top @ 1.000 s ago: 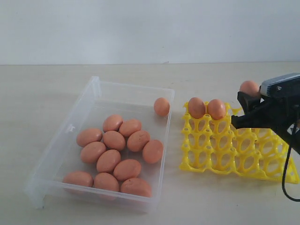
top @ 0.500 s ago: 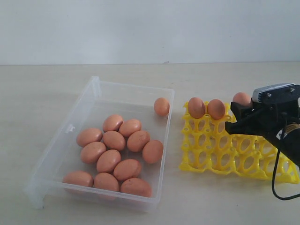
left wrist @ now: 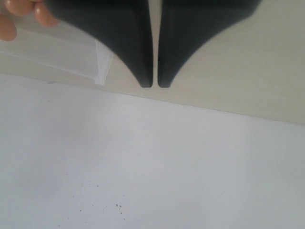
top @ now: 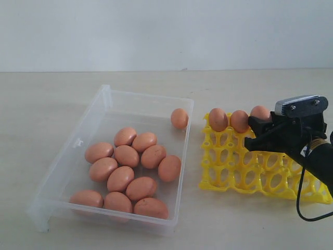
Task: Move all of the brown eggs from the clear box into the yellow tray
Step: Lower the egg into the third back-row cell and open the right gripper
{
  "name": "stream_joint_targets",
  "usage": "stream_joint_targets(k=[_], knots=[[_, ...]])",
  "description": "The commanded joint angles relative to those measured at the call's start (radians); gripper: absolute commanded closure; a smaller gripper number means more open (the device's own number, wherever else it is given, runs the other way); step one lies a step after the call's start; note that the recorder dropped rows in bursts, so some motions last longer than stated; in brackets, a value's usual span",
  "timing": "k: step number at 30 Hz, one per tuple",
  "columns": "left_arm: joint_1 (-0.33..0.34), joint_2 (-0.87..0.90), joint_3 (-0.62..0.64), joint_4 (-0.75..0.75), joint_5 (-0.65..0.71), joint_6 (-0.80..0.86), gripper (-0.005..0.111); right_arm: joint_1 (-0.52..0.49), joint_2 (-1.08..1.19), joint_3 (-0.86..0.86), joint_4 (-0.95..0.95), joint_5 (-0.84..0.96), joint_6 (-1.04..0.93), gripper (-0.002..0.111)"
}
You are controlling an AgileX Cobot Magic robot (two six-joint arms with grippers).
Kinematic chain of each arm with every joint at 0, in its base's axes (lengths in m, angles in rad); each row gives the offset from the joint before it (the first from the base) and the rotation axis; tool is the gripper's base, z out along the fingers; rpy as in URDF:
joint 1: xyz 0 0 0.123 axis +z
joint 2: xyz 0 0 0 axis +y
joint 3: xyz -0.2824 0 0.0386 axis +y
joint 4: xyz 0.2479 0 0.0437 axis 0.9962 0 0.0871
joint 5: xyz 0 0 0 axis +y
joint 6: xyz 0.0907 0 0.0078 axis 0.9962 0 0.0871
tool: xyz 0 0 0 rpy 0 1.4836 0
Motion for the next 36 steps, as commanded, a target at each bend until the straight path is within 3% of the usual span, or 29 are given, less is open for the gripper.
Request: stream_joint_targets(k=[1, 15, 19, 27, 36], knots=[[-0.004, 0.004, -0.004, 0.000, -0.002, -0.001, 0.103, -0.004, -0.001, -0.004, 0.013, -0.015, 0.002, 0.109], [-0.004, 0.004, -0.004, 0.000, -0.002, -0.001, 0.103, -0.004, -0.001, -0.004, 0.062, 0.022, 0.018, 0.108], [-0.004, 0.004, -0.004, 0.000, -0.002, -0.001, 0.103, -0.004, -0.001, -0.004, 0.041, 0.022, 0.018, 0.097], [-0.004, 0.004, -0.004, 0.000, -0.002, -0.001, 0.103, -0.004, -0.001, -0.004, 0.043, 0.024, 0.033, 0.063], [-0.004, 0.004, -0.004, 0.000, -0.002, -0.001, 0.103, -0.004, -0.001, -0.003, 0.043, 0.030, 0.038, 0.062]])
